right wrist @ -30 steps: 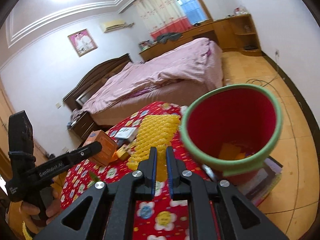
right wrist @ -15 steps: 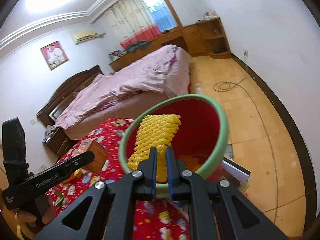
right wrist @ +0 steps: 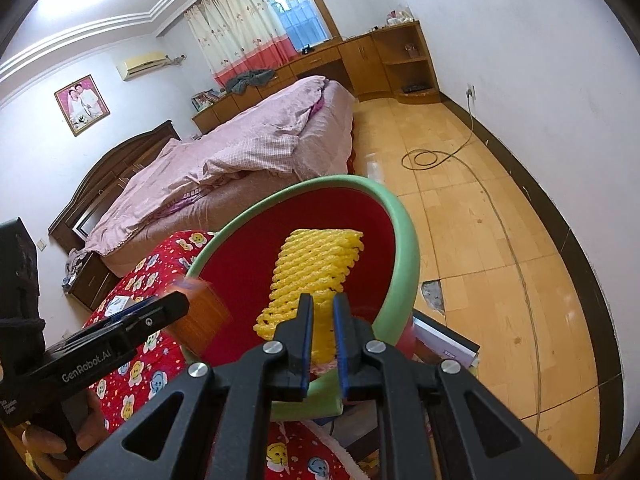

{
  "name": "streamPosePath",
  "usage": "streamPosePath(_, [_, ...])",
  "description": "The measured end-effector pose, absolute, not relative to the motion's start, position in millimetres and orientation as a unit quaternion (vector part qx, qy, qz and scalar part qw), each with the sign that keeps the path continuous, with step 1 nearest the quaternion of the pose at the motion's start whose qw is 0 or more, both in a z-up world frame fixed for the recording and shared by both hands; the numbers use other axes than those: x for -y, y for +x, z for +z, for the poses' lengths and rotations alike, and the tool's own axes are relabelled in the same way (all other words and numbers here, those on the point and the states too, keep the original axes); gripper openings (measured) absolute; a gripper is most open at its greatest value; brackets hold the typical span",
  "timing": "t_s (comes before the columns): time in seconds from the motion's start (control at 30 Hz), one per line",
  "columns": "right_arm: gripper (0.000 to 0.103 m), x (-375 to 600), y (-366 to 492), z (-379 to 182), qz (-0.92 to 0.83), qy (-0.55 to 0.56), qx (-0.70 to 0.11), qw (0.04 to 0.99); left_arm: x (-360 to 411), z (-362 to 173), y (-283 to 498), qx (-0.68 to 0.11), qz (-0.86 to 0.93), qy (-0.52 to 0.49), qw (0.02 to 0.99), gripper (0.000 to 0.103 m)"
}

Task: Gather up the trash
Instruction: 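Open the left tool dropping the orange box while the right tool drops the foam net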

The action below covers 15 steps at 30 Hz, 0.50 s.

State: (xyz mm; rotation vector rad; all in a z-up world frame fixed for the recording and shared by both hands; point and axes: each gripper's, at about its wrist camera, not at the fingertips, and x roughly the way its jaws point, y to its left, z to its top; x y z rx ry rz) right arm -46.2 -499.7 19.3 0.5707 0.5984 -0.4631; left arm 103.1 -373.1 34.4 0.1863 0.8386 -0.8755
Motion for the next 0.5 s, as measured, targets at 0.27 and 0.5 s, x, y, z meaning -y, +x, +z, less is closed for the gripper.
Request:
streamPosePath(0.27, [0.027, 498.4, -44.2, 19.0, -0.214, 0.280, -0.287, 0.891, 366.1, 41.3, 100.5, -0.386, -0.404, 0.084, 0.825, 0.055])
streamPosePath(0.5, [0.034, 489.6, -48.0, 26.8, -0.206, 0.281, -0.277, 0.895, 337.8, 53.1, 100.1, -0.389, -0.389, 0.054, 0.833, 0.055])
